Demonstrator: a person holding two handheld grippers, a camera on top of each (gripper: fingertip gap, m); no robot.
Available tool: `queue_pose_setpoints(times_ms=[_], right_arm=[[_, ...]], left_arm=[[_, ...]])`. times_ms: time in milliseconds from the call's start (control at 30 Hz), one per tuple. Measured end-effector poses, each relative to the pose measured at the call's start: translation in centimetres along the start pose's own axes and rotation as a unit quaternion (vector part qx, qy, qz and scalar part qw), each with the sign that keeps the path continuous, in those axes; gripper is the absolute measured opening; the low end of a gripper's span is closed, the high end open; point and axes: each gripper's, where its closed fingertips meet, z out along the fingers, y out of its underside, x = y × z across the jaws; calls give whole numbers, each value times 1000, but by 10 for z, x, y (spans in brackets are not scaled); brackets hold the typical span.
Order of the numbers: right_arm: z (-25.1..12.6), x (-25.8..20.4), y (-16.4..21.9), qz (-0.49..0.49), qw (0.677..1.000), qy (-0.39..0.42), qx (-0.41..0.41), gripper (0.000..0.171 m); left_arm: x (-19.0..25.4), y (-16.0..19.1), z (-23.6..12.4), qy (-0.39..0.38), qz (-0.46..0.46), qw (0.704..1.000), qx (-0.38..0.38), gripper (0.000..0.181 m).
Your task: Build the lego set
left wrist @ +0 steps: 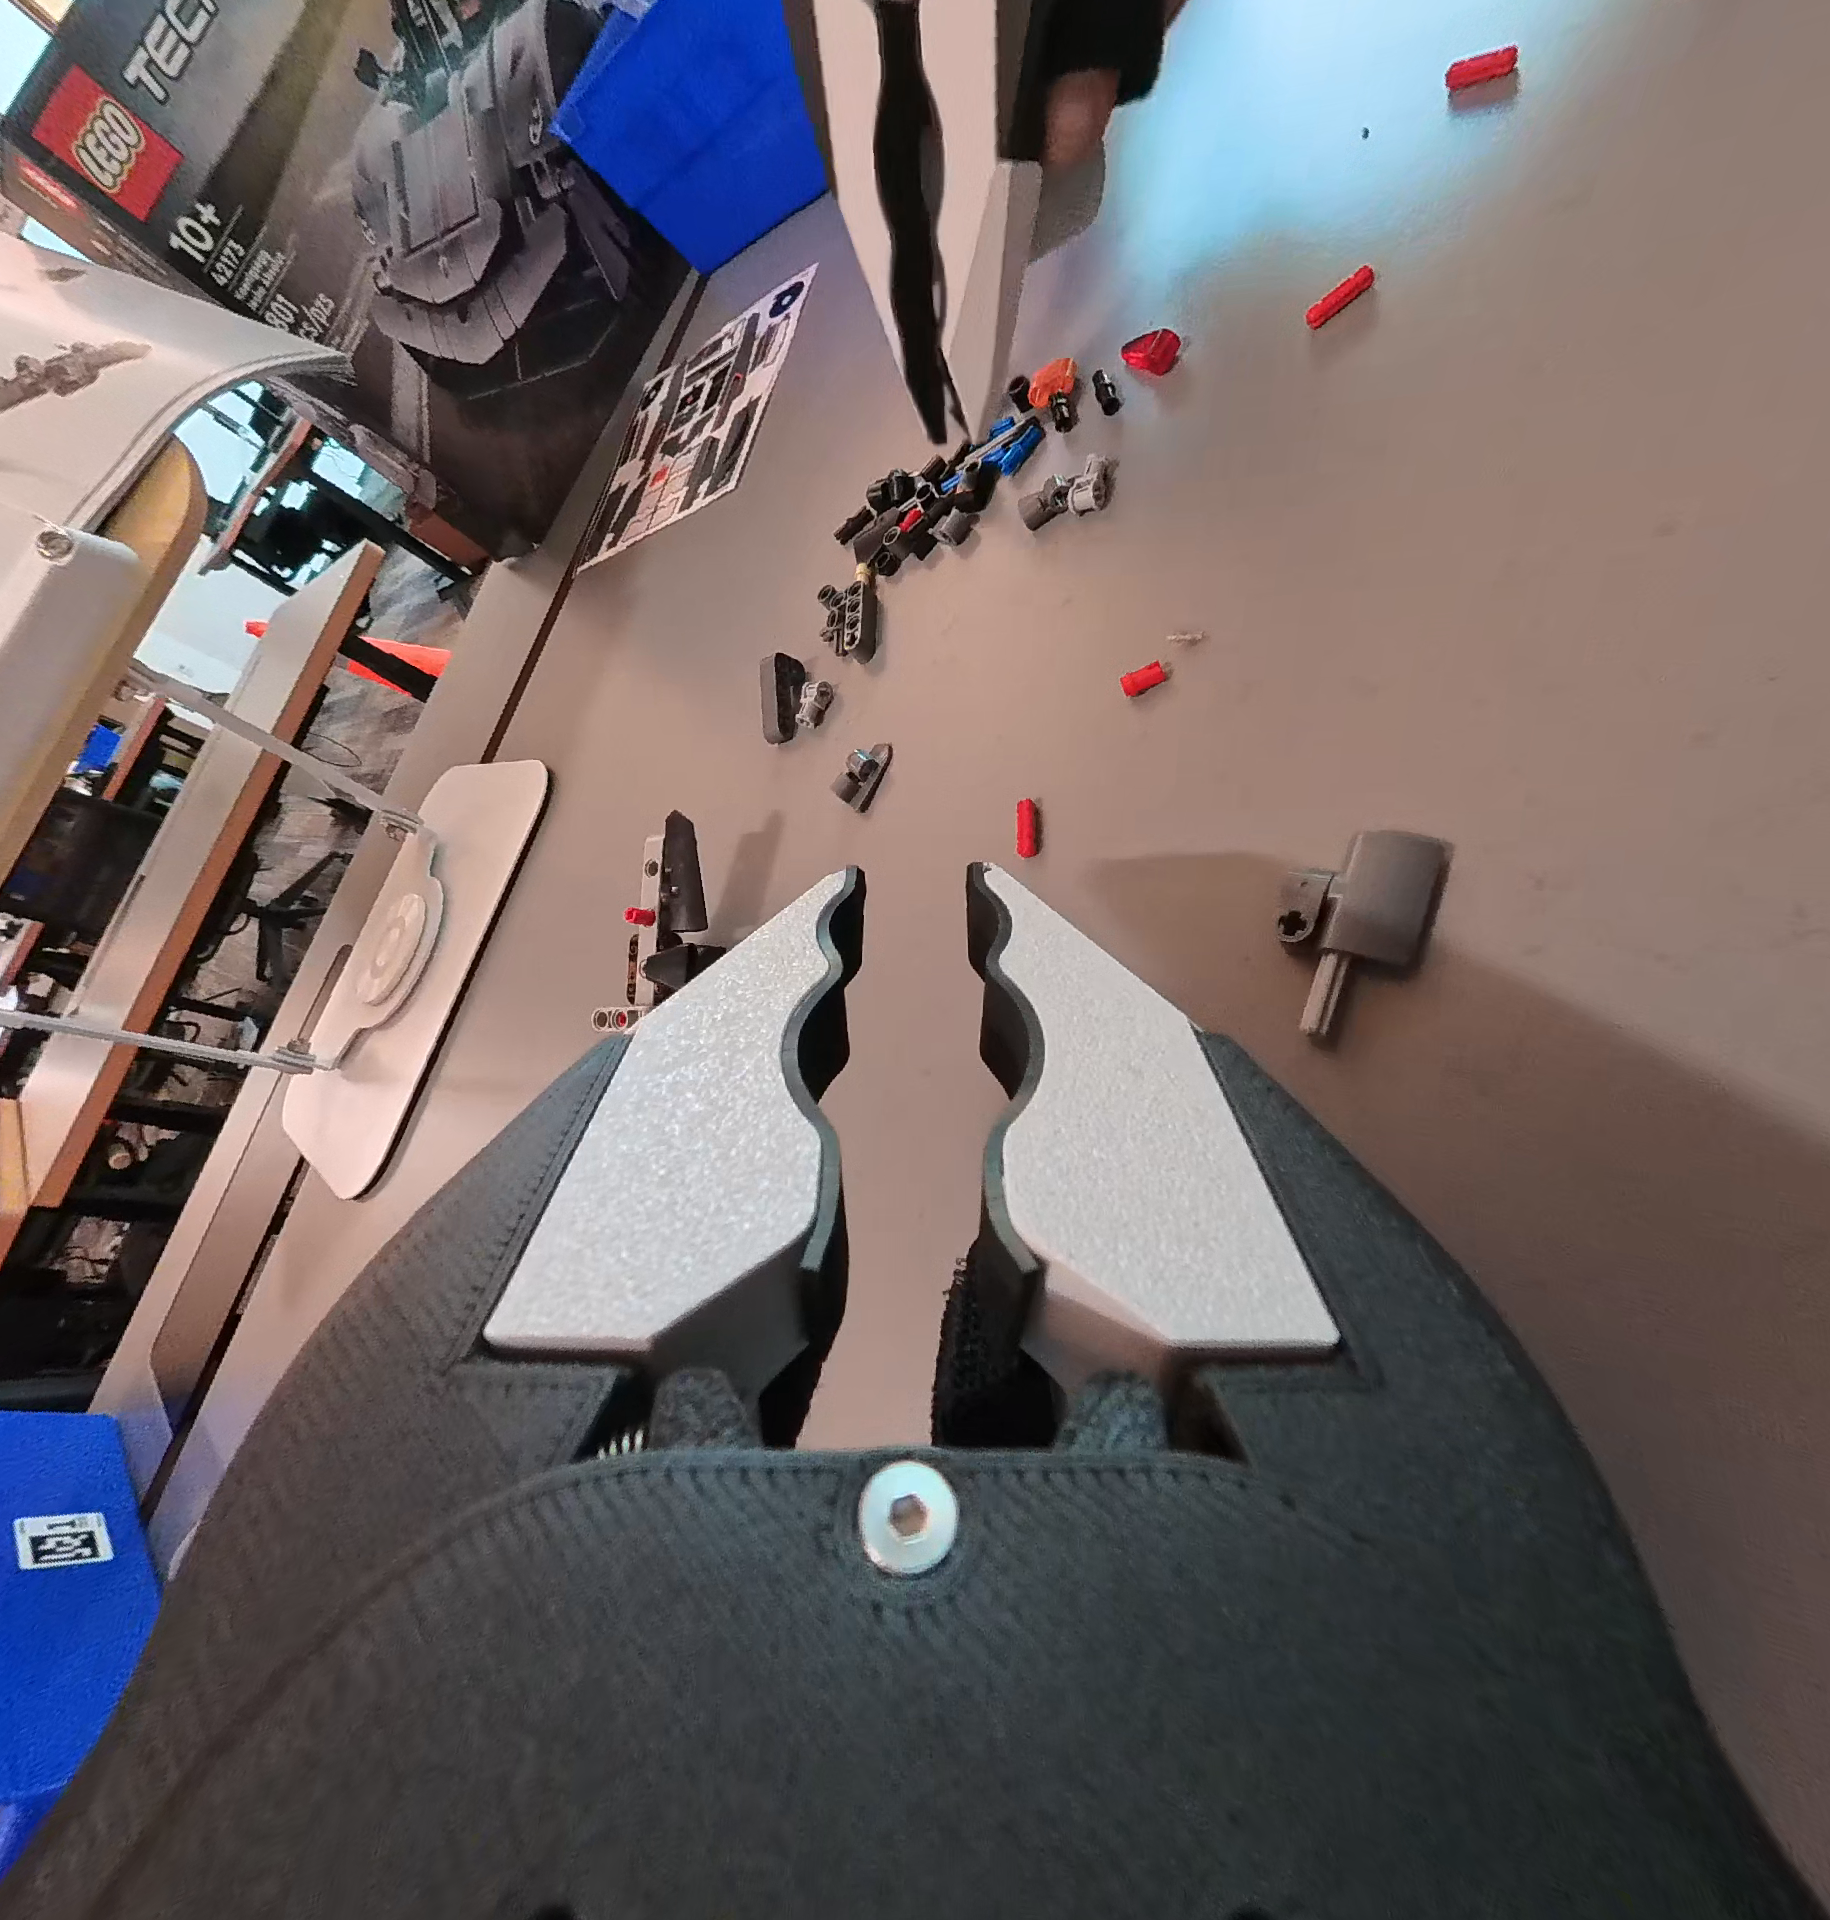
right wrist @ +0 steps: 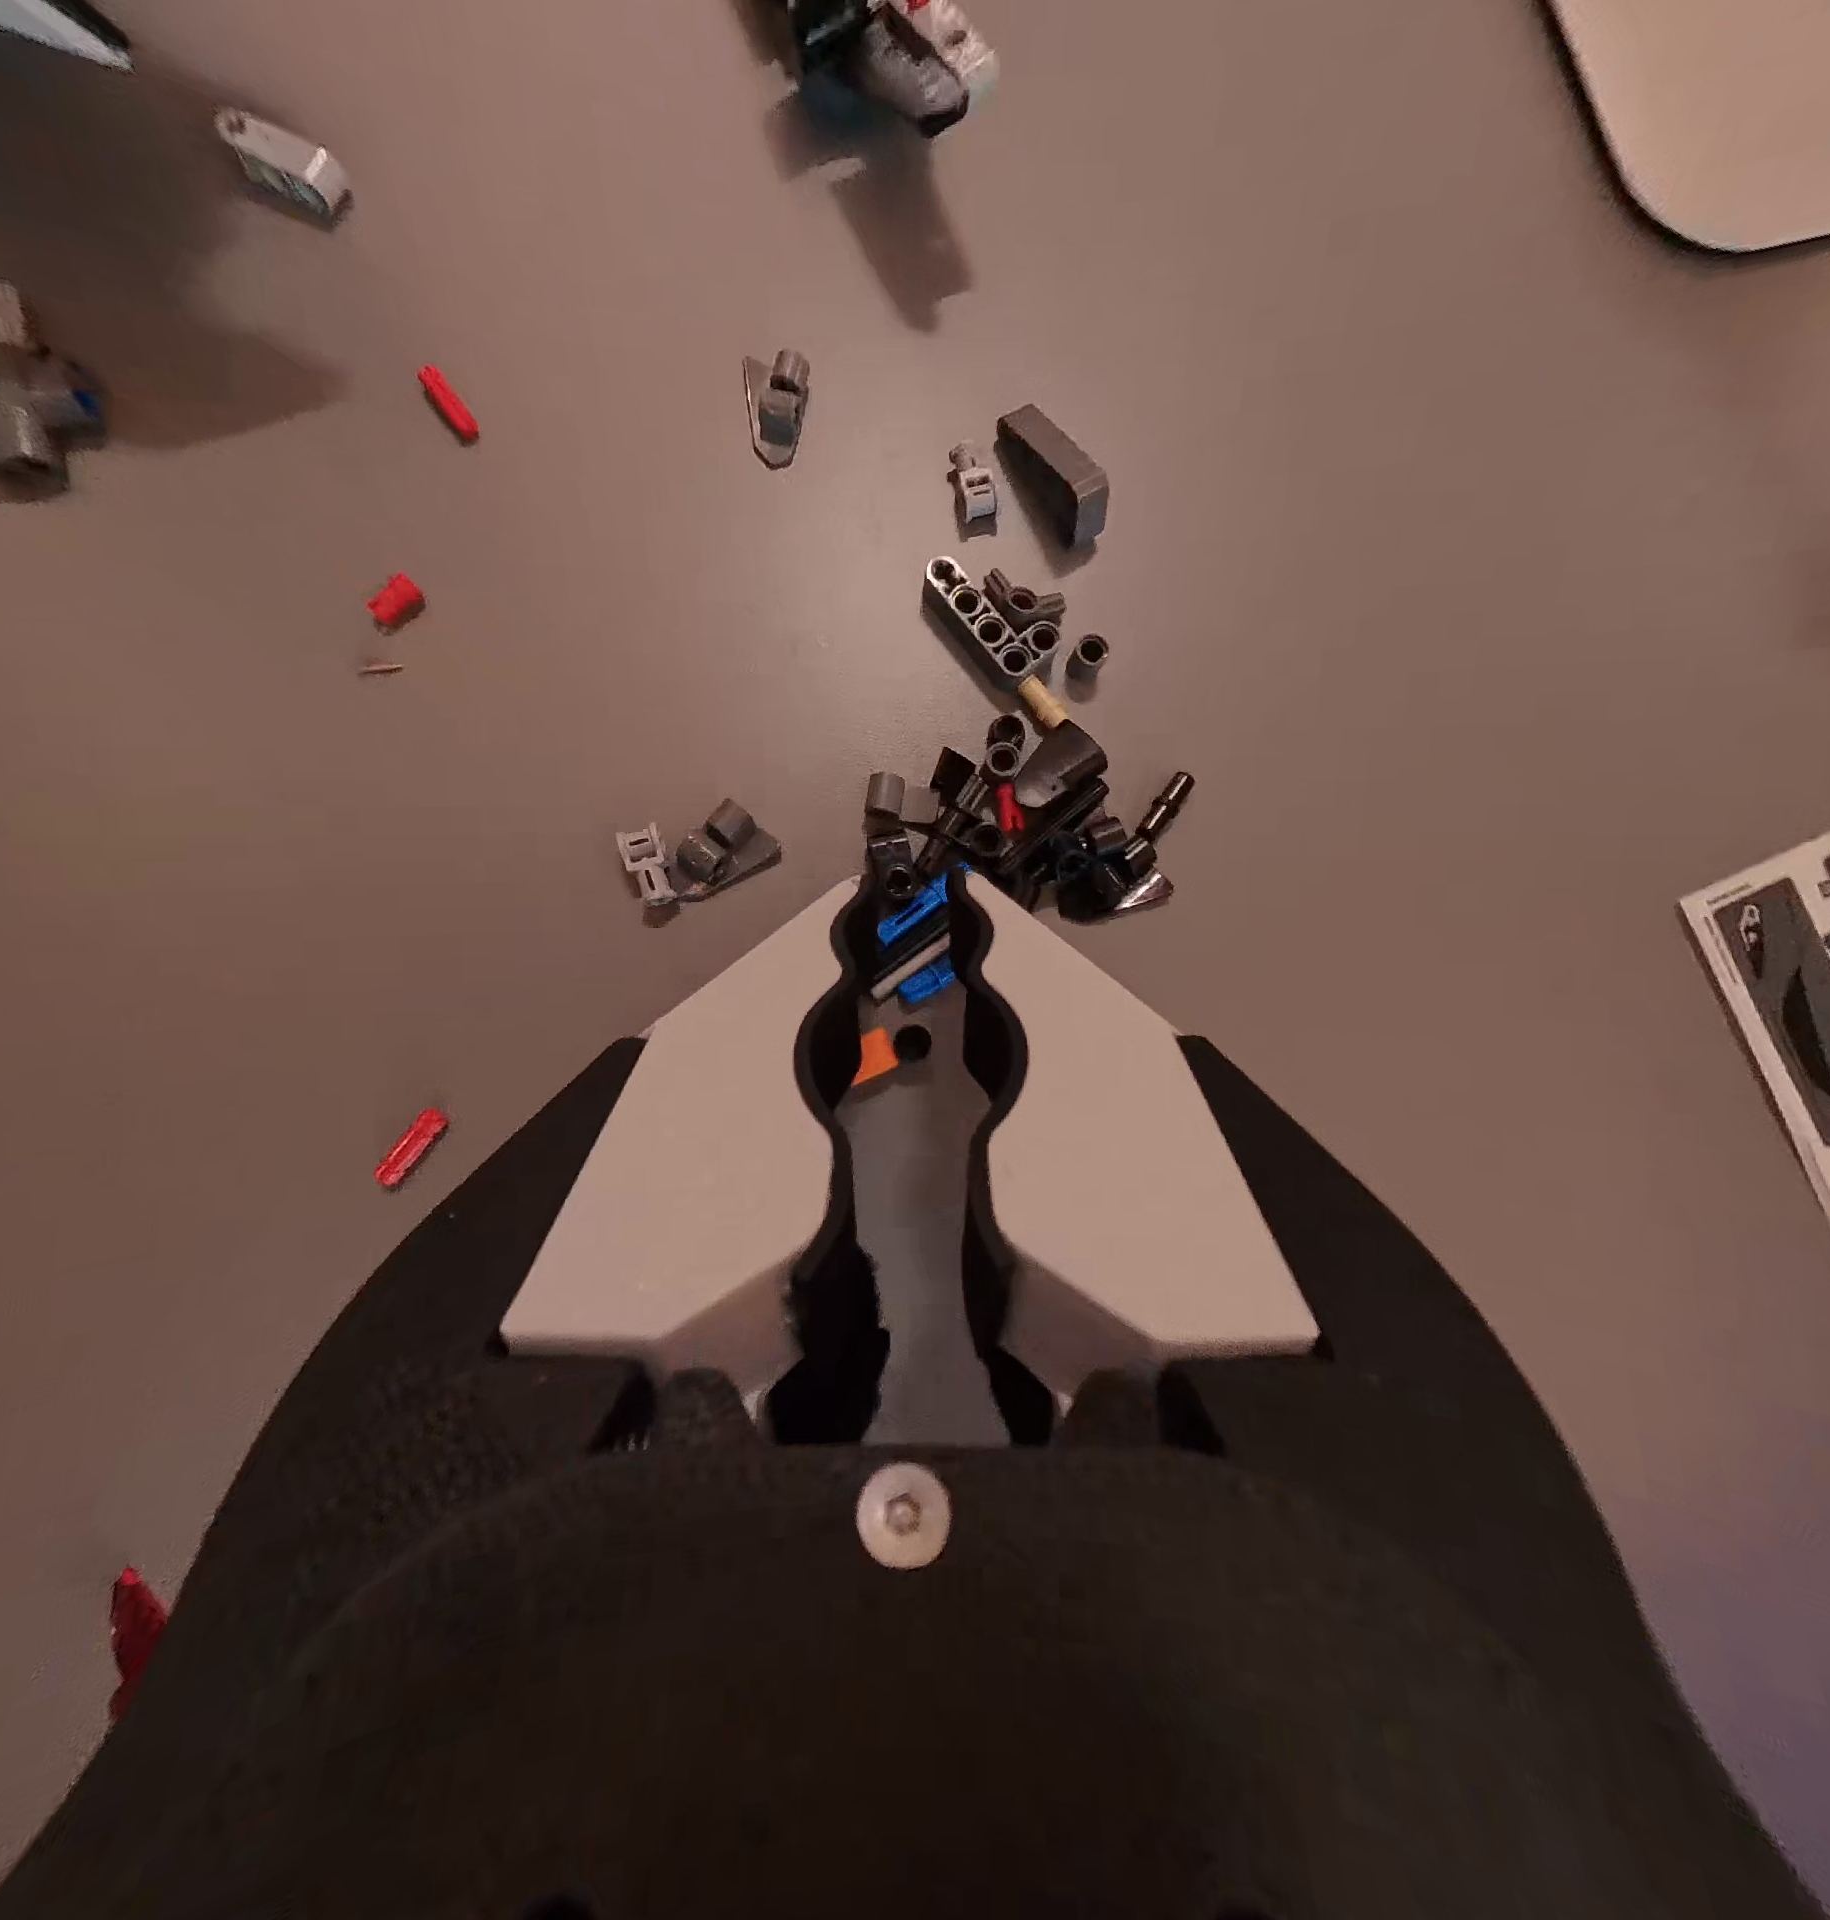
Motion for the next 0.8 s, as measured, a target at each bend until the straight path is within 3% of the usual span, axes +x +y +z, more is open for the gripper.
queue_pose_setpoints(times_ms=[267,567,800], right_arm=[[8,-2,-1,-13,1000,-2,-14,0],[1,-10,-7,-17,1000,-1,3,0],[11,-15,-26,-33,999,-9,12,13]], left_arm=[[1,2,-3,1,1,1000,-2,18],[-1,1,-11,5,-11,1000,-2,15],[0,5,-12,5,-12,1000,-7,14]])
